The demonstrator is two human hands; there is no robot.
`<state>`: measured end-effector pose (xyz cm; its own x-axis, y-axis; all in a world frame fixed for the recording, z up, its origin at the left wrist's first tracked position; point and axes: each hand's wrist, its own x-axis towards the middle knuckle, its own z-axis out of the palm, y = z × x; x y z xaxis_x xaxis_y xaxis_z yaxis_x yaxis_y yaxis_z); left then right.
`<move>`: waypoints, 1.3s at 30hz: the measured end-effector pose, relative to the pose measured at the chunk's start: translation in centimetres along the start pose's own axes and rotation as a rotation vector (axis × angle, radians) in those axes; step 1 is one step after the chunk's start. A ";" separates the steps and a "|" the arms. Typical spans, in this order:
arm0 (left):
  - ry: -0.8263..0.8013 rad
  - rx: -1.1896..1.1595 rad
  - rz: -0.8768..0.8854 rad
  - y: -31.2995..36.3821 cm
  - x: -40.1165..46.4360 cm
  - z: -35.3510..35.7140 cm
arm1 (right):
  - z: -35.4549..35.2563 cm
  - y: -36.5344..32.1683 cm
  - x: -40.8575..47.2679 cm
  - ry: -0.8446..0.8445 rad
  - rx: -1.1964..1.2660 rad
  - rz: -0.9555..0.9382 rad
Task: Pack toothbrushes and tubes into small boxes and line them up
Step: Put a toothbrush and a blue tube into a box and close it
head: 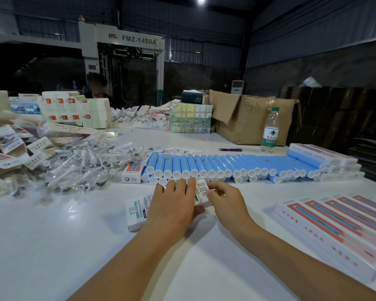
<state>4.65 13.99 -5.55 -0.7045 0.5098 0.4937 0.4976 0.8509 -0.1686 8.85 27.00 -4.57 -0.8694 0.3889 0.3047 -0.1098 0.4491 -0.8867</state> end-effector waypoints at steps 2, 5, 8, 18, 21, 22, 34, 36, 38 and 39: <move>0.007 0.022 0.005 0.1 -0.1 -0.1 | 0.2 -0.1 -0.1 -0.023 0.033 0.021; 0.016 0.050 0.005 0.3 -0.2 -0.1 | 0.5 0.0 -0.2 -0.027 -0.049 0.002; 0.020 0.029 -0.011 0.4 -0.1 -0.2 | 0.2 0.1 -0.2 -0.049 -0.121 -0.073; 0.103 -0.113 -0.053 0.2 -0.1 -1.1 | -1.3 -0.5 1.0 -0.122 0.839 0.427; 0.104 -0.105 0.006 0.6 -0.4 -0.9 | -1.0 -0.6 0.5 -0.322 0.955 0.457; 0.101 -0.104 0.016 0.7 -0.4 -0.9 | -0.7 -0.5 0.6 -0.290 0.892 0.394; 0.066 -0.041 0.036 0.7 -1.2 -1.0 | 0.7 1.0 0.0 -0.258 0.458 0.123; 0.099 -0.059 0.020 0.6 -1.0 -0.8 | 0.3 0.8 0.3 -0.282 0.545 0.134; 0.105 -0.097 0.003 0.5 -0.8 -0.8 | -0.1 0.5 0.3 -0.259 0.574 0.132; 0.105 -0.107 0.000 0.4 -0.8 -0.8 | -0.2 0.4 0.3 -0.247 0.593 0.130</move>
<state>5.81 13.88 -5.32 -0.6506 0.4890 0.5810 0.5527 0.8296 -0.0793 8.63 27.44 -4.82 -0.9709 0.1818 0.1561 -0.1820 -0.1360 -0.9738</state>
